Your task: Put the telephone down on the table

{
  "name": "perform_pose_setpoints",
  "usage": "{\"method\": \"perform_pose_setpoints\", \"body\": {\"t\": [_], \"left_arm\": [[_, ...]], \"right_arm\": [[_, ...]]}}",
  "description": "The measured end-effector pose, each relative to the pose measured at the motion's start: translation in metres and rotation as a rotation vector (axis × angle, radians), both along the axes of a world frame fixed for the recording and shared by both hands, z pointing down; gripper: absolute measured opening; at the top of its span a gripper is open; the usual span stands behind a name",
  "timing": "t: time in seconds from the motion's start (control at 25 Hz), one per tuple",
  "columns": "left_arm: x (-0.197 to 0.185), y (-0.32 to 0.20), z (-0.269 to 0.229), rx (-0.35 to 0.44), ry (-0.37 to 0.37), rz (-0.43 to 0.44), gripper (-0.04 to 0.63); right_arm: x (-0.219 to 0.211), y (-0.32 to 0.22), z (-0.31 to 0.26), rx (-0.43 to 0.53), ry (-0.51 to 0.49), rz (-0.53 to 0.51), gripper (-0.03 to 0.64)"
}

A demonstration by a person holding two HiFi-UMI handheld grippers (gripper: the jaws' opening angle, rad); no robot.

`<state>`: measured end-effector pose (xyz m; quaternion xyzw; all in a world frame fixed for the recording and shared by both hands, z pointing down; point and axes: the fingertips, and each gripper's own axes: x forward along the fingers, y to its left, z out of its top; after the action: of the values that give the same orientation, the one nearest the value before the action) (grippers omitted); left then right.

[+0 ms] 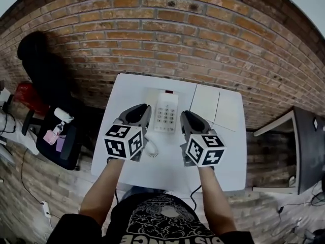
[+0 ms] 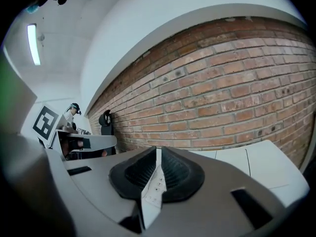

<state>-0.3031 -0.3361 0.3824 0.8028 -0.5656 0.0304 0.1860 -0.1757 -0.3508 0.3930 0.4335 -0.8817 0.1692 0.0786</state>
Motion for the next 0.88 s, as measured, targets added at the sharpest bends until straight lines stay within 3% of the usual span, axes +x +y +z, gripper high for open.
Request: {"method": "perform_pose_setpoints", "body": {"t": [0.24, 0.88], "left_arm": [[0.001, 0.018, -0.003, 0.012, -0.023, -0.034, 0.009], [0.011, 0.028, -0.007, 0.021, -0.026, -0.044, 0.008]], "right_arm": [[0.008, 0.016, -0.008, 0.019, -0.027, -0.021, 0.003], [0.023, 0.025, -0.016, 0.034, -0.037, -0.027, 0.003]]}}
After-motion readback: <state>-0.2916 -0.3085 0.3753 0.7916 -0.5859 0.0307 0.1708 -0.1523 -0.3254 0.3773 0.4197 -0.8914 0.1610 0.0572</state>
